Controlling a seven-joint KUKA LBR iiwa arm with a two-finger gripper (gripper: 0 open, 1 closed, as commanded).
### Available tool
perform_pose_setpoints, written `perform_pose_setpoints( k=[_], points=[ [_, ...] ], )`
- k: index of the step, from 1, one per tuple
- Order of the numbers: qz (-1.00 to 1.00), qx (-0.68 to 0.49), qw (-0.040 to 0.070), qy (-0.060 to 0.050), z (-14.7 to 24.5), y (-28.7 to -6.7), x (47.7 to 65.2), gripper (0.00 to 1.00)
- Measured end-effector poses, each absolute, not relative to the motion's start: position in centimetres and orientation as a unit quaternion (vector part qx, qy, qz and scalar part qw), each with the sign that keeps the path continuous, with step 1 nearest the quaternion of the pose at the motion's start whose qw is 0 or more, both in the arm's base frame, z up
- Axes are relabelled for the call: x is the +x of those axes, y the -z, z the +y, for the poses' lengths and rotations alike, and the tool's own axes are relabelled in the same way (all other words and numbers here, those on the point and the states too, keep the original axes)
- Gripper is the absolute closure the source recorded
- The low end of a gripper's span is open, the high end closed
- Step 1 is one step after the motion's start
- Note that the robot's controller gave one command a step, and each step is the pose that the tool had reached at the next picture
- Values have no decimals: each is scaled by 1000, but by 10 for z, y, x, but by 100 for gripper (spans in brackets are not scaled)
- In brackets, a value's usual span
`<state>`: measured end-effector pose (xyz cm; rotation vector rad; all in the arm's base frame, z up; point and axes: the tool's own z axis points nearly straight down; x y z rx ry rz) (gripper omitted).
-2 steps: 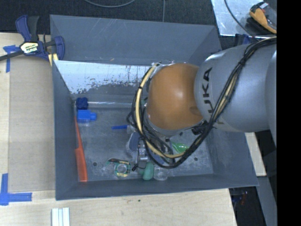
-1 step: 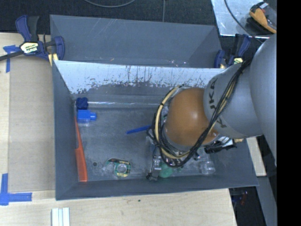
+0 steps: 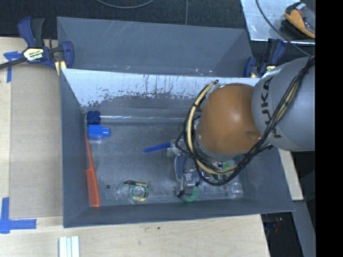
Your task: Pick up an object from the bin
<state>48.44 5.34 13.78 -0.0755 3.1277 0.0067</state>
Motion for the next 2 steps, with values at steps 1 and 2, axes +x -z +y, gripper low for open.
perform_pose_setpoints(
  k=[1, 2],
  points=[
    [988, 152, 3, -1, 7, -100, 555, 0],
    [1000, 10, 26, -4, -15, -78, 503, 0]
  ],
)
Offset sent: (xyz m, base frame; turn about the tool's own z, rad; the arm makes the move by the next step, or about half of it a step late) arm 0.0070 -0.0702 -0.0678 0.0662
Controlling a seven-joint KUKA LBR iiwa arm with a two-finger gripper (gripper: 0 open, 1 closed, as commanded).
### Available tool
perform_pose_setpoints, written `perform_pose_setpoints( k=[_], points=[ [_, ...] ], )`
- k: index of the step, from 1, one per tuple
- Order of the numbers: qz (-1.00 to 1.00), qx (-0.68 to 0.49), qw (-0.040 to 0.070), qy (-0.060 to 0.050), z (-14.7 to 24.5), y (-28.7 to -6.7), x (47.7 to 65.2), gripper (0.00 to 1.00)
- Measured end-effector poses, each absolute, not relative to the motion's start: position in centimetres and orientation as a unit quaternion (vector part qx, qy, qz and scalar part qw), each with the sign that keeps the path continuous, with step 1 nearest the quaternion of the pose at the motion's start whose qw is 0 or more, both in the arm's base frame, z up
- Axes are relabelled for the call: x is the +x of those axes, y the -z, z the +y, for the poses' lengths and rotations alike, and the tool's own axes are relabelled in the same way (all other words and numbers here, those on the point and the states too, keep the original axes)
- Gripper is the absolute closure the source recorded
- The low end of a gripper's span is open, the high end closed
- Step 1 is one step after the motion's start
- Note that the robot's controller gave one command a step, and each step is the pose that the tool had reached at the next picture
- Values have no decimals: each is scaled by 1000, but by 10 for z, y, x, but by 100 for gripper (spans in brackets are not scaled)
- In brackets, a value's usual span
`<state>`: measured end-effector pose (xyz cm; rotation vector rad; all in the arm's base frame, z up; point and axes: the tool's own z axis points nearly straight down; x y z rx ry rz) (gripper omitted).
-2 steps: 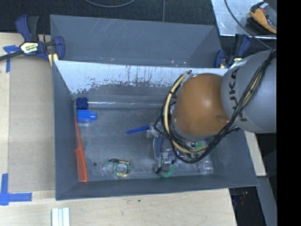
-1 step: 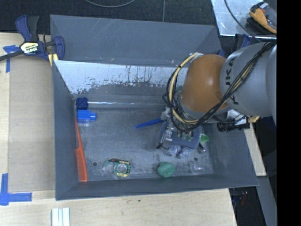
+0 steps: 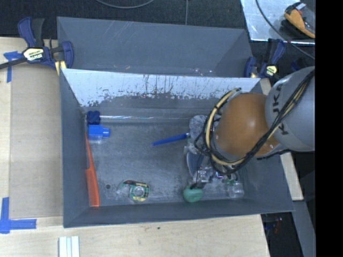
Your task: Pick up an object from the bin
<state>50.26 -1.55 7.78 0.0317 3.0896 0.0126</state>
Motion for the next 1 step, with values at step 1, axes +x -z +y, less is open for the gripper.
perform_pose_setpoints(
  k=[1],
  points=[
    [984, 176, 7, -2, 6, -70, 501, 100]
  ],
)
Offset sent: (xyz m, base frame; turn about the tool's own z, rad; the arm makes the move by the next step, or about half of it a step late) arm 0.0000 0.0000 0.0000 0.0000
